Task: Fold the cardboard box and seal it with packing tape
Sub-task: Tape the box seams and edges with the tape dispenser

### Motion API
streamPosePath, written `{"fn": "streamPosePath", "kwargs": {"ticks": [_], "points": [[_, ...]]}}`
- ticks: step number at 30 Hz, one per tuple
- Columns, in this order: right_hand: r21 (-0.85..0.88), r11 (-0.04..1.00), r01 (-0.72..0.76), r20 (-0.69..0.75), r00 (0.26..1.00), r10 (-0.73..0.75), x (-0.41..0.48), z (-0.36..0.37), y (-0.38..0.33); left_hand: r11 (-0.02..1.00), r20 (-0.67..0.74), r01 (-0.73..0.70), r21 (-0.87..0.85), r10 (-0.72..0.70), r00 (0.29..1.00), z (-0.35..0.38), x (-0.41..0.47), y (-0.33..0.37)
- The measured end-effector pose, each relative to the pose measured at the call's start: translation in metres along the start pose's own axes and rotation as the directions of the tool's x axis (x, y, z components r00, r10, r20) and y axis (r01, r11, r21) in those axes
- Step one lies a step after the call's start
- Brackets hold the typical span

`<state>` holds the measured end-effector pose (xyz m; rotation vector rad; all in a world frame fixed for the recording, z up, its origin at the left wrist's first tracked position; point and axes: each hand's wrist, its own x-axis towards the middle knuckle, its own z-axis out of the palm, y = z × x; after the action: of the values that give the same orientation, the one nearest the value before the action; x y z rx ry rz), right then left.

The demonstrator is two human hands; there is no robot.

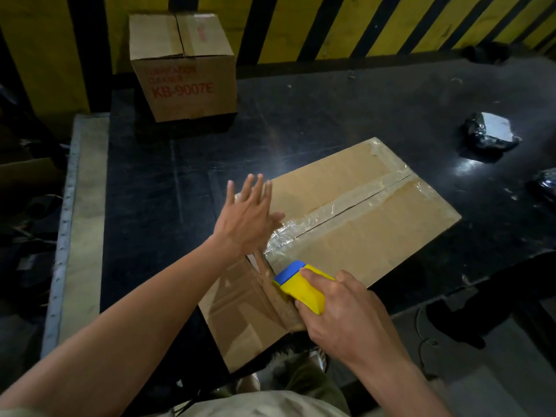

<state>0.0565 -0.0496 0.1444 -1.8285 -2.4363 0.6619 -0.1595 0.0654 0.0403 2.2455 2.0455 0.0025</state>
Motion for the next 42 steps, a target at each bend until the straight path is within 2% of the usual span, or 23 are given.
{"fn": "streamPosePath", "kwargs": {"ticks": [3,8,13,19,22,24,29,37,40,42], "points": [[0.029,1.0,0.002,-0.002,1.0,-0.002,-0.003,0.001,0.005,0.994,-0.009,-0.105,-0.043,0.105,0.994,0.016,-0.016,0.005],[0.053,0.998,0.022,0.023,0.999,-0.024,-0.011,0.004,0.016,0.996,0.022,-0.077,-0.04,0.078,0.997,0.018,-0.01,0.001],[0.111,0.994,-0.019,0.039,0.999,0.015,-0.039,0.01,0.036,0.996,0.056,-0.082,-0.044,0.085,0.995,0.016,-0.005,0.002],[0.079,0.997,-0.009,-0.008,1.0,0.01,-0.04,0.018,0.035,0.998,0.062,0.0,0.058,-0.004,0.998,0.003,-0.009,0.025],[0.084,0.996,-0.023,-0.017,1.0,0.024,-0.04,0.02,0.038,0.99,0.089,0.078,-0.118,-0.067,0.994,0.01,-0.02,0.051],[0.113,0.993,-0.014,-0.024,1.0,0.017,-0.039,0.022,0.038,0.986,0.091,0.099,-0.134,-0.087,0.992,0.018,-0.02,0.051],[0.213,0.977,0.021,-0.068,0.998,-0.006,-0.036,0.022,0.033,0.993,0.09,0.086,-0.083,-0.079,0.993,0.014,-0.004,0.03],[0.154,0.987,-0.046,-0.016,0.999,0.049,-0.05,0.025,0.039,0.995,0.104,0.085,-0.042,-0.081,0.991,0.009,0.011,0.026],[0.153,0.987,-0.058,-0.014,0.998,0.061,-0.048,0.027,0.035,0.996,0.009,0.065,0.053,-0.065,0.998,0.004,0.003,0.041],[0.144,0.987,-0.077,-0.025,0.996,0.081,-0.047,0.028,0.037,0.999,0.005,0.039,-0.027,-0.039,0.999,0.008,-0.006,0.059]]}}
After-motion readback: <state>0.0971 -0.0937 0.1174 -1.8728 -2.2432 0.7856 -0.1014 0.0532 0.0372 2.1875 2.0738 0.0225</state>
